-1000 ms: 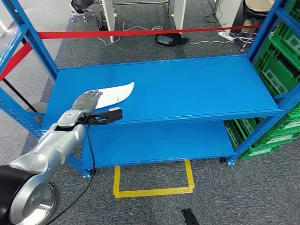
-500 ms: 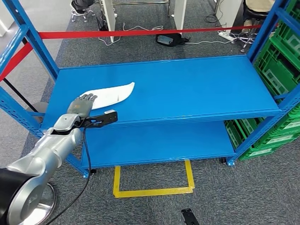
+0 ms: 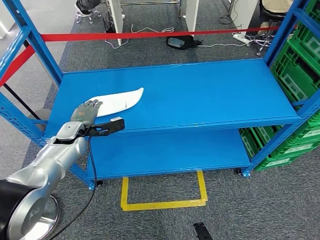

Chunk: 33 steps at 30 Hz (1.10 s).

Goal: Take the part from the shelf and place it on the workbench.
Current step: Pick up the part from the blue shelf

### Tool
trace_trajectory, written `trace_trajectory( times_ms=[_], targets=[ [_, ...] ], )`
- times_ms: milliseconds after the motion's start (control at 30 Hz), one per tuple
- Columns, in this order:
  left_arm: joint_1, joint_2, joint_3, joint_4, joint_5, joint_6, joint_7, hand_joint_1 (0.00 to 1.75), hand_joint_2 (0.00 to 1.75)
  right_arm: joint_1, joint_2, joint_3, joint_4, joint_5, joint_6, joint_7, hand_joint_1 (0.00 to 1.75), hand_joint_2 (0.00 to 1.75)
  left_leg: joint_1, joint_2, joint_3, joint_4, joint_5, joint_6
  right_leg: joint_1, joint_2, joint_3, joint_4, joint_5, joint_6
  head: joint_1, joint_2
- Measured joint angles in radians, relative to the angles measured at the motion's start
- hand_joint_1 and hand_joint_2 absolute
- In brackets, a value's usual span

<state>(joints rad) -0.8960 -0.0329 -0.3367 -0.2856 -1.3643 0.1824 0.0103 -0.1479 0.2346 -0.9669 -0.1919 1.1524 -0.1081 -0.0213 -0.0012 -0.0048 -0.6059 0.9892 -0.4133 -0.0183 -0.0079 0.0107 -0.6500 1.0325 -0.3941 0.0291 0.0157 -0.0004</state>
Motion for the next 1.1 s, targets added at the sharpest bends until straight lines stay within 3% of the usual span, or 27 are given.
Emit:
trace_trajectory(
  times_ms=[67, 200, 1100],
  targets=[
    [0.002, 0.002, 0.001, 0.000, -0.001, 0.008, 0.001, 0.02, 1.75, 0.000, 0.000, 0.000, 0.000, 0.000, 0.000, 0.000, 0.00, 1.75, 0.000, 0.000, 0.000, 0.000, 0.000, 0.000, 0.000, 0.000, 0.000, 0.000, 0.000, 0.000, 0.000, 0.000],
    [0.008, 0.005, 0.008, 0.001, 0.002, 0.034, 0.002, 1.71, 1.75, 0.000, 0.000, 0.000, 0.000, 0.001, 0.000, 0.000, 0.00, 1.75, 0.000, 0.000, 0.000, 0.000, 0.000, 0.000, 0.000, 0.000, 0.000, 0.000, 0.000, 0.000, 0.000, 0.000],
    [0.024, 0.008, 0.057, 0.001, 0.014, 0.072, -0.002, 1.75, 1.75, -0.001, 0.000, -0.004, 0.000, 0.006, -0.007, 0.000, 0.00, 1.75, 0.000, 0.000, 0.000, 0.000, 0.000, 0.000, 0.000, 0.000, 0.000, 0.000, 0.000, 0.000, 0.000, 0.000]
  ],
)
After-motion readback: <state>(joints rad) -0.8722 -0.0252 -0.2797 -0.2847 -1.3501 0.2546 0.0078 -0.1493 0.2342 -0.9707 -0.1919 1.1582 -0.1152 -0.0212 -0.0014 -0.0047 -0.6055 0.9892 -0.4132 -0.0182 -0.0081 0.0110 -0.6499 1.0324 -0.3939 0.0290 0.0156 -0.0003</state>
